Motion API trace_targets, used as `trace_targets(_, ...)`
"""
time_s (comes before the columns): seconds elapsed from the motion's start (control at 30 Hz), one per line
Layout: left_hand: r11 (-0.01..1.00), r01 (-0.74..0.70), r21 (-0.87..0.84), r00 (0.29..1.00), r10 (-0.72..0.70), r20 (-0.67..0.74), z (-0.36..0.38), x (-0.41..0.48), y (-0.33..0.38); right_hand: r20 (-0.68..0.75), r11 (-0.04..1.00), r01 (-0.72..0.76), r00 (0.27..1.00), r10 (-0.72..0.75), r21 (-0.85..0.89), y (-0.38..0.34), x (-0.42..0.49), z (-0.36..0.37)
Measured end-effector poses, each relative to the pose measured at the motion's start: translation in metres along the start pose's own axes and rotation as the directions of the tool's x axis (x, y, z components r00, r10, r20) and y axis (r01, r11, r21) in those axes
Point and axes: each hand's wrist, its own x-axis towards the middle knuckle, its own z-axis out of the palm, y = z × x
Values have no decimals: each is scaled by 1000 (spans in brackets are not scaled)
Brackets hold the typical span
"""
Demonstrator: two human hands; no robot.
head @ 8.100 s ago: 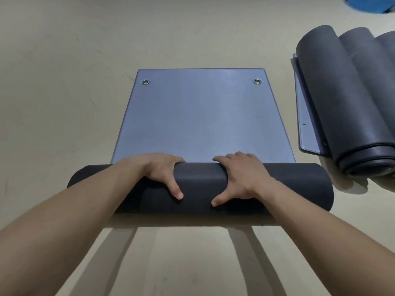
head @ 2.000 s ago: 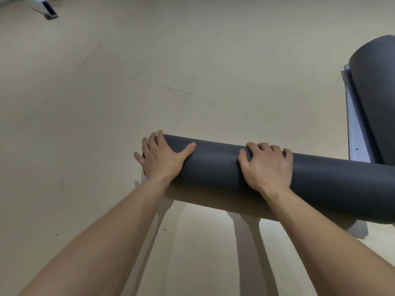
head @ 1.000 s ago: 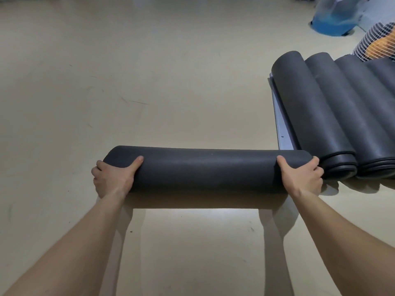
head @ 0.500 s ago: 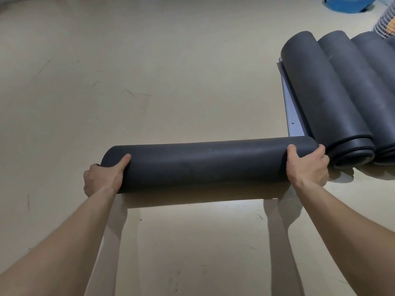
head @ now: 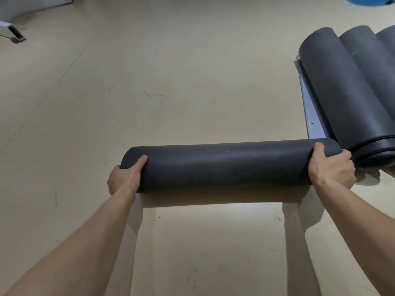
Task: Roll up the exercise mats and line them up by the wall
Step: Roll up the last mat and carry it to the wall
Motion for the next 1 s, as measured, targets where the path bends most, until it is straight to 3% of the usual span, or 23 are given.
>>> trace_targets(0.13, 999, 34, -18, 999, -34, -34, -1, 1, -7, -17, 1000, -30, 999, 30, 9, 5, -7, 2)
trace_targets(0.4, 990, -81, 119, 989, 94, -111, 5, 10, -6, 2, 1000, -17, 1000, 17, 9, 1, -11, 7)
trace_targets(0.6, 987, 3, 158, 980, 29, -195, -4, 16, -10, -7, 999, -34, 999, 34, -36, 6, -10, 6)
trace_targets(0.8, 967, -20, 252, 995, 43, -87, 9, 2, -13, -16, 989, 64, 998, -67, -132, 11, -28, 24)
trace_targets(0.87, 919, -115, 378, 989, 141, -43, 14, -3, -11, 51, 958, 146, 989, -138, -245, 10, -42, 31)
trace_targets(0.93, 766, -306, 566, 940, 337, 51, 21, -5, -14, 114, 912, 245, 969, -219, -328, 12, -52, 34)
trace_targets(1.0, 617, -468, 633, 866, 464, 187, 25, -1, -11, 139, 894, 283, 958, -249, -348, 13, -53, 33)
